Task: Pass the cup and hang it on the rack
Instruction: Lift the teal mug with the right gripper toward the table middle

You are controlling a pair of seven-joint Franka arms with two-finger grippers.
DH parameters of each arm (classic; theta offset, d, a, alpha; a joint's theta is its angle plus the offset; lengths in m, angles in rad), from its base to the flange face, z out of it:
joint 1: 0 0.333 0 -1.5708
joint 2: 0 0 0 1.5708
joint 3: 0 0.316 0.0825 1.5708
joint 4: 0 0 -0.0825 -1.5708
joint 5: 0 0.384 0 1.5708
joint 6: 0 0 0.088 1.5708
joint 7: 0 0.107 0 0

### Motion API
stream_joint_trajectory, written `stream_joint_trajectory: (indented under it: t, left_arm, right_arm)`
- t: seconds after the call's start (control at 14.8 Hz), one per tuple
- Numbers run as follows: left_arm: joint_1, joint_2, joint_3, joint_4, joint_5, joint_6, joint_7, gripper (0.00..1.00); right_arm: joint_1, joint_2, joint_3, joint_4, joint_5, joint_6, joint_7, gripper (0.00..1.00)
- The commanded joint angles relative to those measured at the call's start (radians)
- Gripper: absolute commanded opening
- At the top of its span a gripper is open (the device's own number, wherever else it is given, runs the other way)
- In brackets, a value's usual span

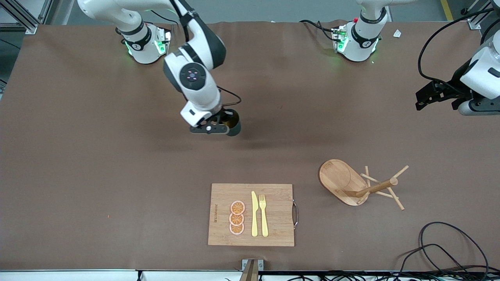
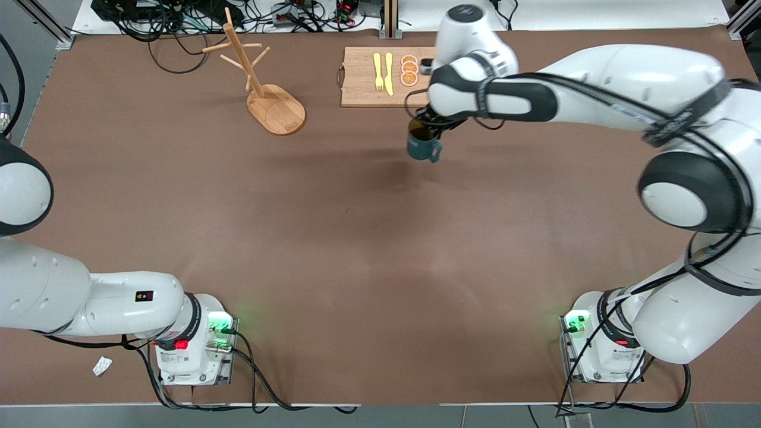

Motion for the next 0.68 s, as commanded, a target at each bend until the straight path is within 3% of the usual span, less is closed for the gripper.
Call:
stream_joint_trajectory:
  t: [0.0,0.41,0.61]
  left_arm:
    - [0.004,0.015,0.0,0.018,0.004,-0.003,0.153,1.0]
    - [0.003,0.035,0.003,0.018,0.002,-0.005,0.156,1.0]
    - [0.018,0.046,0.004,0.018,-0.091,-0.005,0.157,1.0]
  right_arm:
    - [0.055,0.105,-0.015,0.116,0.008,-0.008,0.072,0.0]
    - [0.116,0.169,-0.016,0.137,-0.008,0.069,0.164,0.01]
    - [0.146,0.203,-0.018,0.134,-0.008,0.116,0.17,0.01]
